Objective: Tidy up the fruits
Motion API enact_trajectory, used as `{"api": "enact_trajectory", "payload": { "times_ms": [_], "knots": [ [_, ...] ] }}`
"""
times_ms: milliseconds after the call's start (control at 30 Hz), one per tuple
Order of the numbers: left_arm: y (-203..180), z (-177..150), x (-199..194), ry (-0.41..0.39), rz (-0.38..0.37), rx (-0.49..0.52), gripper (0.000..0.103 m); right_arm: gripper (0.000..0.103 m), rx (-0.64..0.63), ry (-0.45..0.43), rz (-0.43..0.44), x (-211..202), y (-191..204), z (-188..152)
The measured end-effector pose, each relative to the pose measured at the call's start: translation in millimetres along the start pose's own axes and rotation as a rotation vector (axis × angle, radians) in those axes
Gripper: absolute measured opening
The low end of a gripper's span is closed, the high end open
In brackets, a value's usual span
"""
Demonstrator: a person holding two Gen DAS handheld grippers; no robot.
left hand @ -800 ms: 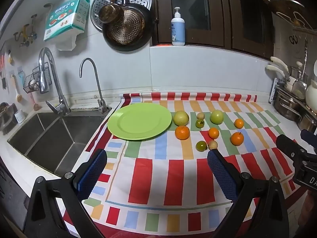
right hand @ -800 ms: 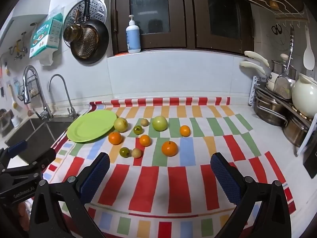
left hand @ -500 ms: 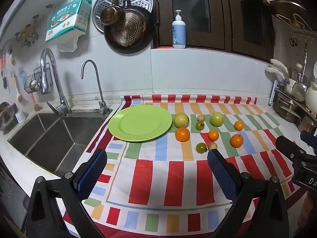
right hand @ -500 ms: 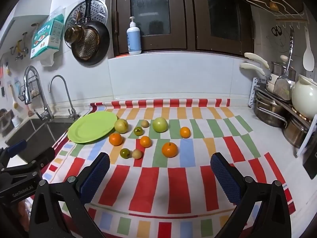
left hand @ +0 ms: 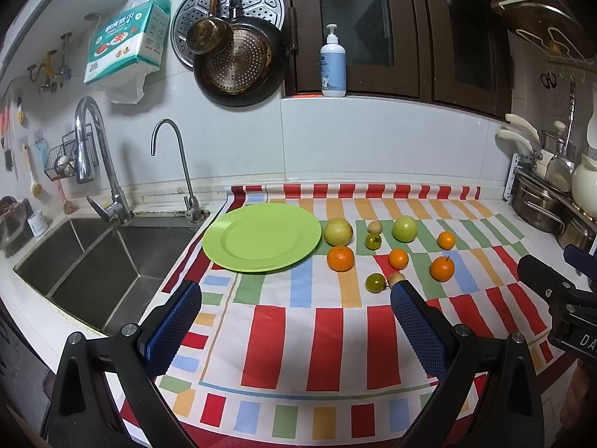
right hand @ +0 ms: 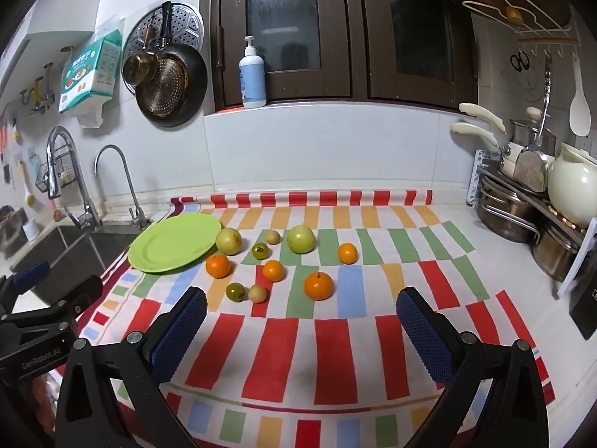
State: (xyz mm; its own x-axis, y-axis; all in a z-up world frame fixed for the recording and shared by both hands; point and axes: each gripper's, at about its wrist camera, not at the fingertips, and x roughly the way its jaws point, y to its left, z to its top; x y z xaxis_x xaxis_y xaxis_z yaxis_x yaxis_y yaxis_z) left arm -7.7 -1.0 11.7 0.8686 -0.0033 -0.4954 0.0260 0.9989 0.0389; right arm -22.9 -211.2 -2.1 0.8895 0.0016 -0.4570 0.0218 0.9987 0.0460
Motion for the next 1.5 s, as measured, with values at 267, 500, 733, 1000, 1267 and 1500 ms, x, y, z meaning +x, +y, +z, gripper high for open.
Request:
{"api": "enact_trajectory", "payload": {
  "times_ms": [267,500,733,1000,1267,1500],
  "knots": [
    [-0.7,2.5,-1.5,-0.010,-0.003,0.006,0.103,0.103,0.000,0.000,0.002,-0.6,-0.6,1.0],
    [-0.9,1.1,-2.4,-0.019,-0.005,0.004,0.103,0.103,0.003,-0.004,0.006,-2.0,-2.4,2.7],
    [0.2,1.0,-3.3,-0.021,-0.008,-0.001,0.103,0.103,0.005,-0.008,0.007,-3.0,-3.2,4.1],
    [-1.7,1.2,-3.8,-0.030,0.005,0.009,0.103,0.103,0.004,-0.009,0.006,-3.2,-2.9,2.7],
    [-2.3,1.1,-4.0,-0.033,0.007,0.010,0.103,0.103,0.002,-0.011,0.008,-3.7,-3.9,4.7],
    [-3.8,0.3,-2.8,-0.031,0.000,0.010,0.103,0.103,0.002,-0.011,0.006,-3.7,-3.4,3.8]
  ]
}}
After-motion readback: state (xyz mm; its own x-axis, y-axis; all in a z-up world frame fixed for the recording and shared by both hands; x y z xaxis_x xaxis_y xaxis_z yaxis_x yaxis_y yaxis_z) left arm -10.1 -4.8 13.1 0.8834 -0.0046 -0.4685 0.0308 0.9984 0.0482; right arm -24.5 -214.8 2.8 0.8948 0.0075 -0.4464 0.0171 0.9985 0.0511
